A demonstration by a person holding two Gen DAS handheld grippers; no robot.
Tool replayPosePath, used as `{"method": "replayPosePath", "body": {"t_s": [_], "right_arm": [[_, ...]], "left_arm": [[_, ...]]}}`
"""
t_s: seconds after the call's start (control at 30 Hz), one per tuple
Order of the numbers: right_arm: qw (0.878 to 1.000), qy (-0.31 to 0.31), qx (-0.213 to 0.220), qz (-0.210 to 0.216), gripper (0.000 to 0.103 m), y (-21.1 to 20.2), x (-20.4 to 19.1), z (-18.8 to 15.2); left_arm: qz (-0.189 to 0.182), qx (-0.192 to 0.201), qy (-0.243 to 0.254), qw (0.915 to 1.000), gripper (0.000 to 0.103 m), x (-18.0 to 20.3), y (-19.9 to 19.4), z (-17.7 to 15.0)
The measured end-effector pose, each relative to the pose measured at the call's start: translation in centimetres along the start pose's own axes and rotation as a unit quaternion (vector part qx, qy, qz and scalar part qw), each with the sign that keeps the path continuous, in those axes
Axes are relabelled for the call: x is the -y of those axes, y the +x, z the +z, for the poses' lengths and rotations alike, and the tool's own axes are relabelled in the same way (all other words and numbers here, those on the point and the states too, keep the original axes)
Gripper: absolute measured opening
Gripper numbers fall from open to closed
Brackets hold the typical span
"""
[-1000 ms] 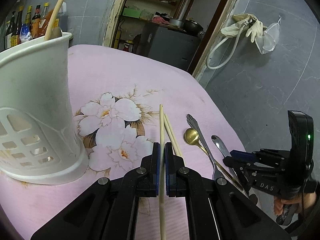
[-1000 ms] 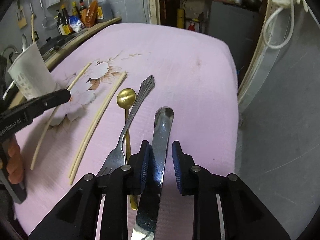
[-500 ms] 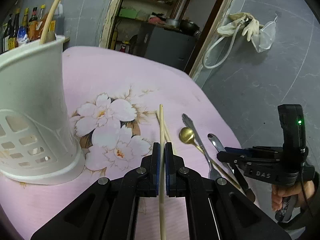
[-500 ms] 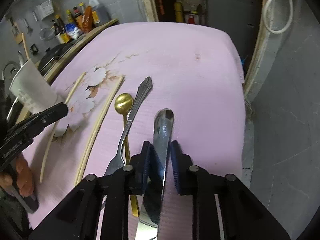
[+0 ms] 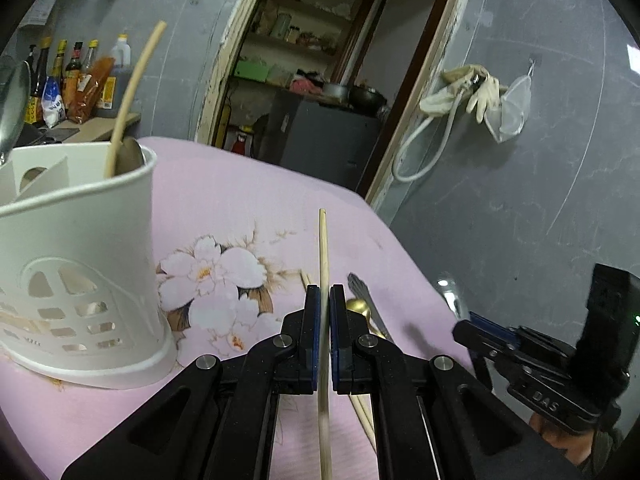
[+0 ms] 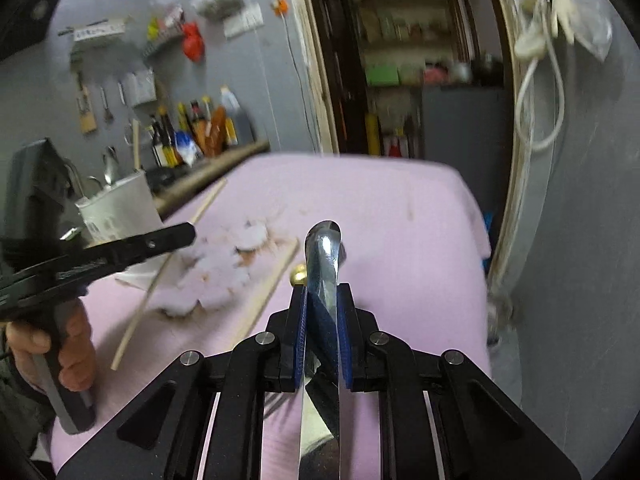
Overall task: Organize utensils
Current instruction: 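Carry the chopstick and knife up toward the white caddy with both tools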
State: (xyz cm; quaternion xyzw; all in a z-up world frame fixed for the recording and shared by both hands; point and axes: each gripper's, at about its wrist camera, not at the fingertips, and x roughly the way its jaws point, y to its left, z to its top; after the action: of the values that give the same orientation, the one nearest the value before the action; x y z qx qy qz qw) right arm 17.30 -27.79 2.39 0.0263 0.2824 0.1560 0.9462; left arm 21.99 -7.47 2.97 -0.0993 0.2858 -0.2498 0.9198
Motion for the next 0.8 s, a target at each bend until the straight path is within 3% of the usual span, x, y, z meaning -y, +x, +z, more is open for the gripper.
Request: {"method": "replayPosePath", "body": {"t_s": [0.2,0.43,0.57,0.8], "right_arm": [[0.999,-0.005,0.032,0.010,0.012,-1.1,-0.3,-0.1],[0.995,0.001,0.100,0.027,0.012,-3.0,-1.0,0.5],[0.988,-0.011,0.152,0.026,0.012,-4.0,-2.1,1.4],[0.972,-0.025,0.231,0.046,0.012,-5.3,-4.4,4.0]], "left_arm": [[-0.006,0.018,0.002,0.9998,0.003,0.0,-0.7,0.0],[-0.006,0.100,0.026,0.9946,0.003,0.7,-3.7,0.2],[0.003,0.150,0.026,0.9884,0.003,0.9,-5.5,0.5],[0.047,0.200,0.006,0.9787,0.003,-0.7,-9.0,2.0]]}}
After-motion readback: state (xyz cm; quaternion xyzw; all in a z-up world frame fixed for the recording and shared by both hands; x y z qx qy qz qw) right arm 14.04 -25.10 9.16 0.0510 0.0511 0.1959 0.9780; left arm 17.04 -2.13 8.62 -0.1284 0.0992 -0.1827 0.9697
